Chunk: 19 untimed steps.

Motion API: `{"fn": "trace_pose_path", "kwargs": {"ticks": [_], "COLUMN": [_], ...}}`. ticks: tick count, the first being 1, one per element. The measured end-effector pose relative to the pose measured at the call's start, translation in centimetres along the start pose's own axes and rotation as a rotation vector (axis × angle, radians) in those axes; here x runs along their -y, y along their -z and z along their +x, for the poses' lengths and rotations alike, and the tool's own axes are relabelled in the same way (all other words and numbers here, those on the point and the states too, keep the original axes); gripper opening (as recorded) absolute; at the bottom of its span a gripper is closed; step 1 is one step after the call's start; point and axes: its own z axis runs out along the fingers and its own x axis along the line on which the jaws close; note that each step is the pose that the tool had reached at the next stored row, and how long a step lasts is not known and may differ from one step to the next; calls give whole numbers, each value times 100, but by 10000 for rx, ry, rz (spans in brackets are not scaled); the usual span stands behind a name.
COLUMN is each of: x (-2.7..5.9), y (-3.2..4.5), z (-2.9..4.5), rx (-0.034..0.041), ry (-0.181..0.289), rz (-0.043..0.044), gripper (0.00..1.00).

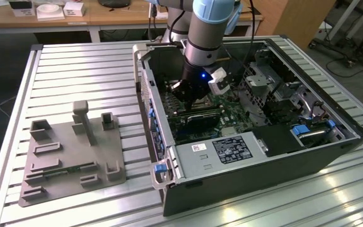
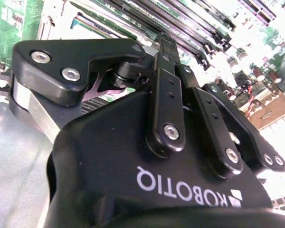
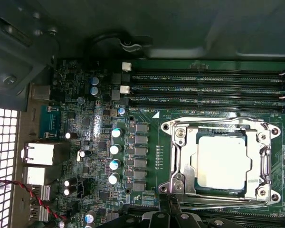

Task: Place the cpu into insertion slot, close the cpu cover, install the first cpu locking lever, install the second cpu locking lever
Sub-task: 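Install the second cpu locking lever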

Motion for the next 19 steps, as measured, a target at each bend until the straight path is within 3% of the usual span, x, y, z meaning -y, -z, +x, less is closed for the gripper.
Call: {"fn": "trace_pose_path", "kwargs": {"ticks": [19], "x": [-20], "y": [-1], "z": [18], "rx": [0], "ry": [146], "rz": [5], "gripper": [10]}}
